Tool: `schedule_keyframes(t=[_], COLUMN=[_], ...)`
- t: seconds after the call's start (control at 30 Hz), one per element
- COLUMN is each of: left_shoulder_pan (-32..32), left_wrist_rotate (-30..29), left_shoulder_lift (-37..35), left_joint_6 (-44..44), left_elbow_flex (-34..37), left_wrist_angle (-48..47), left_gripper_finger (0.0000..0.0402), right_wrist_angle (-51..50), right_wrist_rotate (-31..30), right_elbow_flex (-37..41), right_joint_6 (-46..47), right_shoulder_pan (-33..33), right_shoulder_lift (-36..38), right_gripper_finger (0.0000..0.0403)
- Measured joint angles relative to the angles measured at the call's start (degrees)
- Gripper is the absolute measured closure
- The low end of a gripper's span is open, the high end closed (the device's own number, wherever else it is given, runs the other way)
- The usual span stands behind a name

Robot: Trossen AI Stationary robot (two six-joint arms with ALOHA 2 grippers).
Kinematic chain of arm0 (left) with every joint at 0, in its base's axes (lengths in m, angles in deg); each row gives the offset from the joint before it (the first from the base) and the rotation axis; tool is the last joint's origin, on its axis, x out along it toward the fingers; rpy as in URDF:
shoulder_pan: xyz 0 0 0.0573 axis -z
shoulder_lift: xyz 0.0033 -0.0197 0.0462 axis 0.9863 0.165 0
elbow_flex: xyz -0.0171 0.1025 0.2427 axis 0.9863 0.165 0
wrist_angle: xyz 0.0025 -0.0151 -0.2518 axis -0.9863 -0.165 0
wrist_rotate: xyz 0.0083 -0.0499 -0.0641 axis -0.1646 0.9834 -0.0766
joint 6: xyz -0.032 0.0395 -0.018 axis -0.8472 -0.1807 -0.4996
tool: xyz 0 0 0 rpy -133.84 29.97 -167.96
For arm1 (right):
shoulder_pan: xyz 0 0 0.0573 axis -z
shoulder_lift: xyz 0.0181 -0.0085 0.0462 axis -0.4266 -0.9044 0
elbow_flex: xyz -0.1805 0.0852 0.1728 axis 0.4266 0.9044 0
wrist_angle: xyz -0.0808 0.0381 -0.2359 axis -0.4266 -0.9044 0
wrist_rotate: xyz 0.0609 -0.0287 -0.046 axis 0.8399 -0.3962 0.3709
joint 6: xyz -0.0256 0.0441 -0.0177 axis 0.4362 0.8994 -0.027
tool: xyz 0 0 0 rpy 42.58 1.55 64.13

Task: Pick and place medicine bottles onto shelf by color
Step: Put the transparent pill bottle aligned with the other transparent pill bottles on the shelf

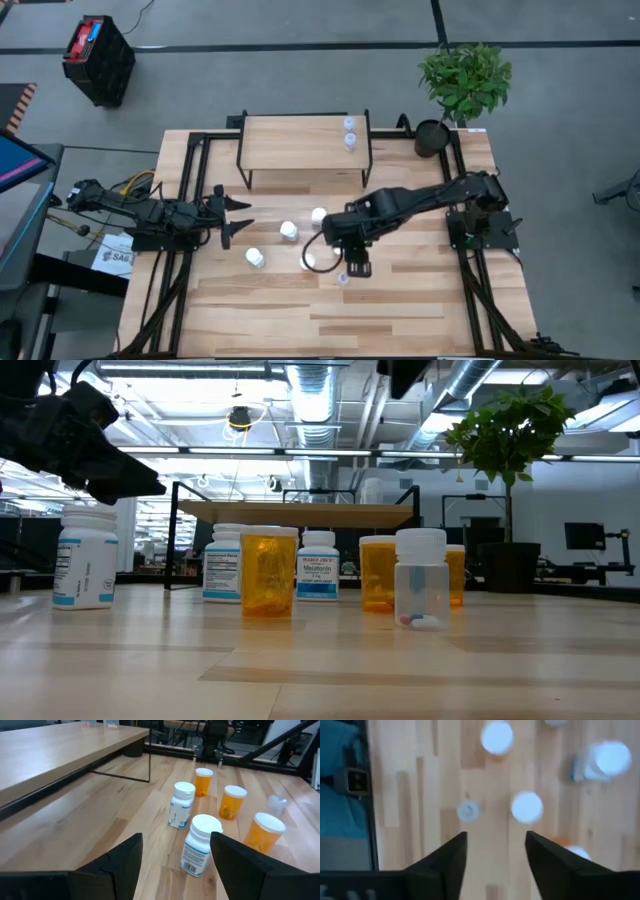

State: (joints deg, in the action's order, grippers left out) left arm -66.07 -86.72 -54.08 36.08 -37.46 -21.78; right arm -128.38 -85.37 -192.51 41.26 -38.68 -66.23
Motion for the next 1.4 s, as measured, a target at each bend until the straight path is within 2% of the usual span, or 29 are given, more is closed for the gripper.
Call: schedule_keyframes(t=[0.13,0.33,0.43,0.6,0.87,1.0,1.4], left_shoulder_pan=[-0.01,0.00,-0.02,-0.01,0.00,0.00,0.00], left_wrist_rotate=[1.12,1.12,1.18,1.23,1.20,1.20,1.16], left_shoulder_lift=[0.01,0.01,0.01,0.01,0.01,0.01,0.01], left_joint_6=[0.02,-0.07,-0.23,-0.35,-0.39,-0.44,-0.44], left_elbow_flex=[0.00,0.00,0.00,0.00,0.00,0.00,0.00], left_wrist_angle=[-0.05,-0.09,-0.09,-0.05,-0.03,-0.03,-0.03], left_gripper_finger=[0.0180,0.0180,0.0180,0.0180,0.0180,0.0180,0.0180], right_wrist_angle=[4.95,7.97,7.59,9.63,18.12,23.31,31.97], right_wrist_rotate=[-0.18,-6.02,-6.82,-7.07,-14.75,-14.88,-13.95], right_elbow_flex=[2.60,8.37,11.18,13.51,18.59,21.87,26.73], right_joint_6=[0.80,13.00,16.45,17.00,19.13,21.86,21.21], right_shoulder_pan=[-0.93,-2.70,-4.20,-8.52,-11.90,-11.13,-11.32], right_shoulder_lift=[-0.04,-0.02,-0.07,-0.02,0.00,0.00,-0.02], right_gripper_finger=[0.0142,0.0140,0.0145,0.0154,0.0169,0.0177,0.0197])
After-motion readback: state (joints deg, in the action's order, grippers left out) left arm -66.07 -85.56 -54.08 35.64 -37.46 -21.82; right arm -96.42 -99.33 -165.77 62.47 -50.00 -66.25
